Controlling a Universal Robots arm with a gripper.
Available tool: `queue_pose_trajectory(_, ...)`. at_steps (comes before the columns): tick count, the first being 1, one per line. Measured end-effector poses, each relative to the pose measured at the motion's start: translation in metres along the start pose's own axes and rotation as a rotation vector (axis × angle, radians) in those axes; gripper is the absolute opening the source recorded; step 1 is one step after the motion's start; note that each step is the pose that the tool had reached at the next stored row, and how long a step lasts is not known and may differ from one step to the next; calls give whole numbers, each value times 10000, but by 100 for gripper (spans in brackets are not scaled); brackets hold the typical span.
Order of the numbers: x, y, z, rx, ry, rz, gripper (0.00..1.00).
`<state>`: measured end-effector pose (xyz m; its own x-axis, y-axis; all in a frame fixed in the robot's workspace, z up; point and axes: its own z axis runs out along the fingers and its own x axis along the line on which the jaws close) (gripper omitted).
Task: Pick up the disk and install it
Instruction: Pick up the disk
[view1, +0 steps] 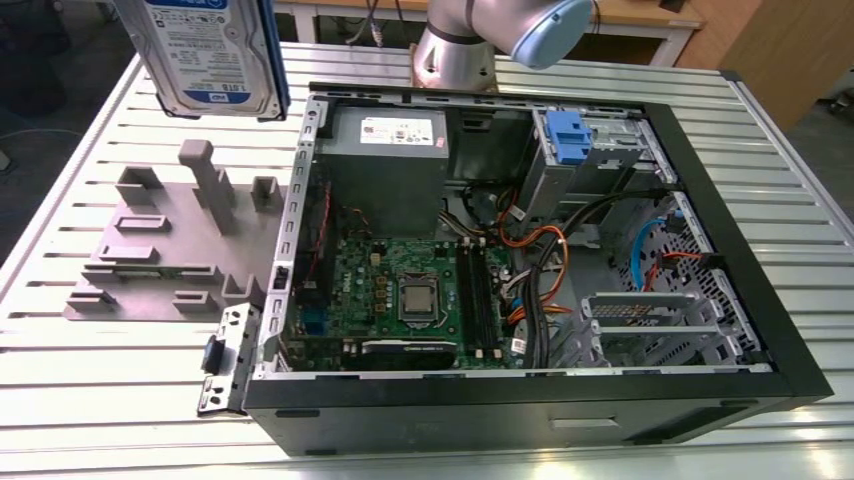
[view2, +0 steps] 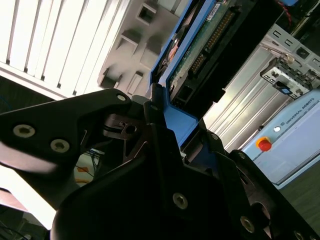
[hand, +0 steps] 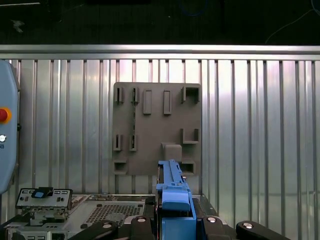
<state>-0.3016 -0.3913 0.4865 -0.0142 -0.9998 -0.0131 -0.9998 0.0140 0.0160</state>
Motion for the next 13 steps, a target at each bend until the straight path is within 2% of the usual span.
queue_pose_trajectory(13, -1, -44, -1, -1, 1, 0, 37)
